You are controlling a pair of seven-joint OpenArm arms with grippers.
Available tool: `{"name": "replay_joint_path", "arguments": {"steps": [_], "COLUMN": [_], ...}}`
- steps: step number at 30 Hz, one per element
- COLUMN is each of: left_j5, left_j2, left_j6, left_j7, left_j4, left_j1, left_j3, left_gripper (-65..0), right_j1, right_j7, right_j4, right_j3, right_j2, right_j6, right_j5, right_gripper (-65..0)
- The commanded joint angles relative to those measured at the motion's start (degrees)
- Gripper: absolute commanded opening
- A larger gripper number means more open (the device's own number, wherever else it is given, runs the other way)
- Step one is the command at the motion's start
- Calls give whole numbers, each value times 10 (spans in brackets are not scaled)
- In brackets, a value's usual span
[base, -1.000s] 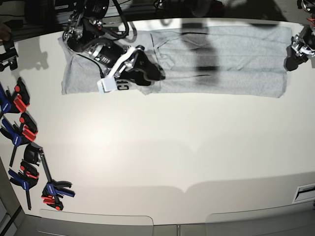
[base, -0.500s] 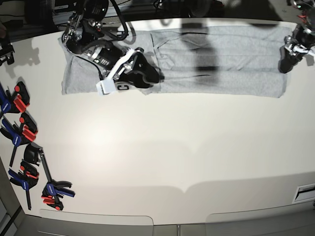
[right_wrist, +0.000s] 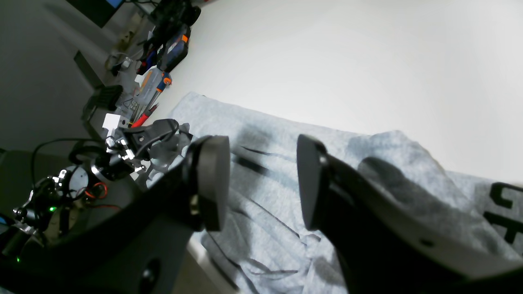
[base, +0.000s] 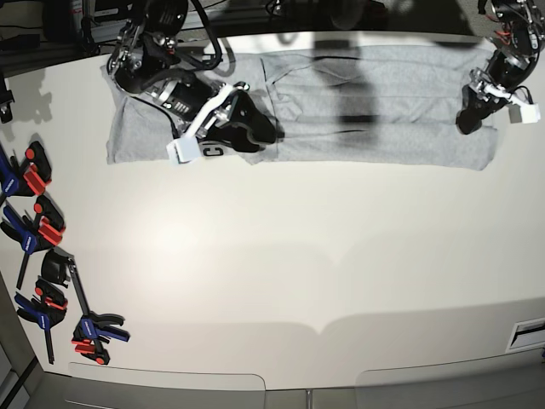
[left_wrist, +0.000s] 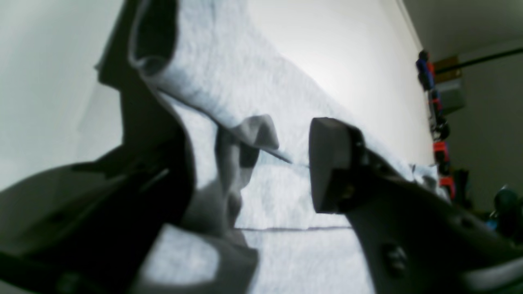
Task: Fold the T-shirt properly
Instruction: 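Grasp the opposite shirt end with the left gripper and fold it inward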
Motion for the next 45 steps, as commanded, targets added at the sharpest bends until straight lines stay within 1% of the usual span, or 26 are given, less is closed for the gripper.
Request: {"name": "replay_joint_path", "arguments": {"steps": [1, 3, 6, 11, 15, 18, 21, 23, 26, 29, 31, 35, 37, 39, 42, 45], "left_j5": [10, 10, -7, -49, -50, -50, -50, -50, -48, -47, -48, -48, -52, -61, -60, -60], "left_j2": [-2, -2, -2, -2, -2, -2, -1, 2, 10, 28, 46, 87, 101, 106, 106, 106], "left_j6": [10, 10, 10, 10, 10, 10, 10, 10, 10, 10, 10, 10, 10, 10, 10, 10], "left_j7": [16, 15, 15, 16, 21, 33, 39, 47, 47, 50, 52, 55, 56, 62, 63, 62], "left_j4": [-1, -1, -1, 1, 32, 81, 141, 181, 233, 271, 294, 331, 341, 345, 345, 345], "left_j1": [5, 5, 5, 5, 6, 7, 9, 13, 24, 37, 49, 69, 73, 73, 73, 71], "left_j3": [2, 0, 0, 0, 0, 0, 0, 0, 0, 1, 1, 1, 5, 23, 74, 131], "left_gripper": [-371, -471, -650, -650, -650, -650, -650, -650, -650, -650, -650, -650, -650, -650, -650, -650], "right_j1": [4, 4, 5, 5, 4, 4, 5, 5, 5, 9, 12, 12, 13, 13, 13, 12], "right_j7": [12, 13, 14, 14, 13, 16, 33, 48, 61, 63, 65, 74, 76, 85, 91, 97], "right_j4": [11, 11, 11, 11, 11, 11, 11, 11, 11, 11, 11, 11, 11, 11, 11, 11], "right_j3": [-1, -1, -1, -1, 1, 1, 11, 28, 66, 114, 144, 190, 205, 214, 217, 217], "right_j2": [0, 0, 0, 0, 0, 0, 0, 0, 0, 3, 10, 38, 52, 65, 79, 83], "right_j6": [7, 7, 7, 7, 7, 7, 7, 7, 7, 7, 7, 7, 7, 7, 7, -12], "right_j5": [15, 15, 15, 15, 15, 13, -17, -31, -32, -35, -43, -61, -66, -83, -109, -139], "right_gripper": [-396, -396, -396, -396, -396, -396, -396, -396, -396, -396, -396, -396, -396, -396, -396, -396]}}
